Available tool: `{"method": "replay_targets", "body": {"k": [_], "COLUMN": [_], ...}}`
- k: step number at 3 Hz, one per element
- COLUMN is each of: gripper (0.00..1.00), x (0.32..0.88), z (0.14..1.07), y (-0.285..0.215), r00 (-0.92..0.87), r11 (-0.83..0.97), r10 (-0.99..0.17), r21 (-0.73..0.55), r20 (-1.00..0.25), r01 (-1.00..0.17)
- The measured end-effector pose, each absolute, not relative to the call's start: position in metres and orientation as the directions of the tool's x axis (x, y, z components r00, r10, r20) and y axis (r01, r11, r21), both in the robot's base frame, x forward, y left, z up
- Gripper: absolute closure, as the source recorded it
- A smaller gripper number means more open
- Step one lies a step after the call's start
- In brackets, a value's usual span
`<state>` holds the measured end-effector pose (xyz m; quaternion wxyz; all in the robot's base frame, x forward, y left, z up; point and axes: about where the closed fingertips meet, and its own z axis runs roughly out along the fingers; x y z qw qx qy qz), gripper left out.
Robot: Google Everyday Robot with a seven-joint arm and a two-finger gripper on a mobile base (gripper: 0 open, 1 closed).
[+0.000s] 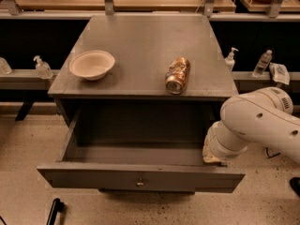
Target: Open top drawer
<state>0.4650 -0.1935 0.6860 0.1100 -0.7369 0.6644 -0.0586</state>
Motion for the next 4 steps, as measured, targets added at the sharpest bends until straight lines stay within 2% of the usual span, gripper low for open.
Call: {"method": "replay_targets", "body": {"k": [2, 4], "gripper": [1.0, 1.0], "x": [0.493, 0.481], "z": [0.651, 0.625], "y": [-0.173, -0.131], "r00": [0.14, 0.191], "r11": [-0.109, -0.158], "r10": [-0.977, -0.919], "r21": [-0.187, -0.124], "r20": [-0.16, -0.344], "r01": [-0.976, -0.98]}}
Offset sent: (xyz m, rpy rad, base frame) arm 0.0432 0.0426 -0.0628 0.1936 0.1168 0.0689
